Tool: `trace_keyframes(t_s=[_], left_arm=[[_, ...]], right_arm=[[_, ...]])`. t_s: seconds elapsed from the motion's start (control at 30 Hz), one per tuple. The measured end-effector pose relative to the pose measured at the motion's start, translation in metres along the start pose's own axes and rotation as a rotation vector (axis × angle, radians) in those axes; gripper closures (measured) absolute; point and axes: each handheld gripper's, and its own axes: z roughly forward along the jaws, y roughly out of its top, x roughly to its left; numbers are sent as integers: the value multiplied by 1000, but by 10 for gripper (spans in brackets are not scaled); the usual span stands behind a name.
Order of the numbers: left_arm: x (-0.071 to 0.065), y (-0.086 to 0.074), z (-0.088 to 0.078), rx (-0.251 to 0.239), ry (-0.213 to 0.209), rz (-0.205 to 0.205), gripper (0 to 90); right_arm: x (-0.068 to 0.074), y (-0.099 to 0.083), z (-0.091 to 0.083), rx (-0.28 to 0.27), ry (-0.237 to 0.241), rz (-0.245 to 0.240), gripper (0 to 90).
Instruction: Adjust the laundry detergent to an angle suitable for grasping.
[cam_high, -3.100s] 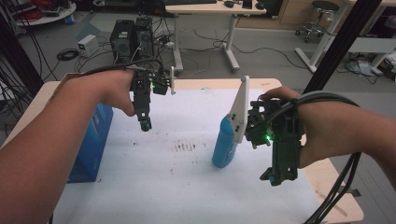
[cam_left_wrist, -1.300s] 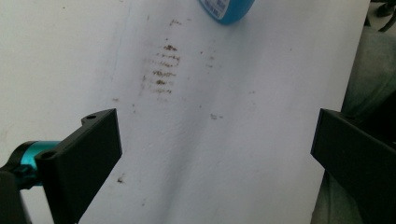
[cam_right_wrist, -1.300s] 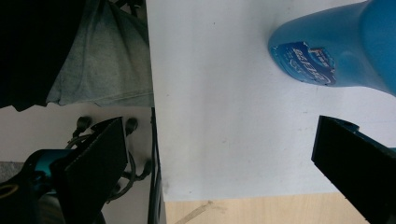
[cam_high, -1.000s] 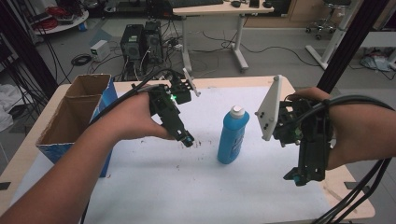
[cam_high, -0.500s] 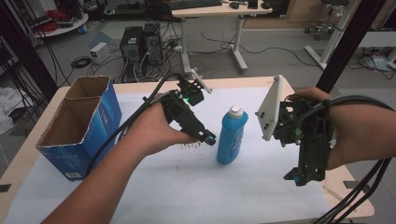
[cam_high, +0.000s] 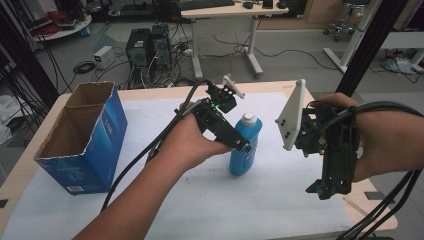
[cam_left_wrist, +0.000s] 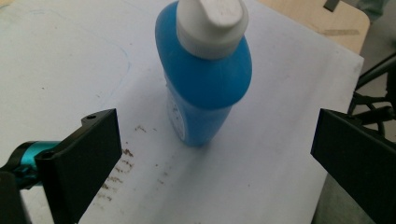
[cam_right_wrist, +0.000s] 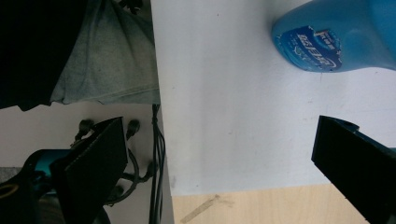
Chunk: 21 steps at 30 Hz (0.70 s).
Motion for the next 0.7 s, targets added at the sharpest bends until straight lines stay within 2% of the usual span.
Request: trace_keyframes(t_s=[0.1,0.23,0.37,0.6,0.7], left_arm=[[-2,7,7,-14,25,-2,17],[-5,15,17,4,54,0,17],[-6,21,24,15,61,-4,17],[-6,31,38,33,111,-17,17],[-5,32,43,38,111,-30,17]], right_arm=[[1,-3,0,3,4,8,29],[2,-6,0,2,4,8,29],[2,-7,-1,1,3,10,29],[1,-9,0,-3,3,14,29],[1,-8,0,-2,4,13,29]])
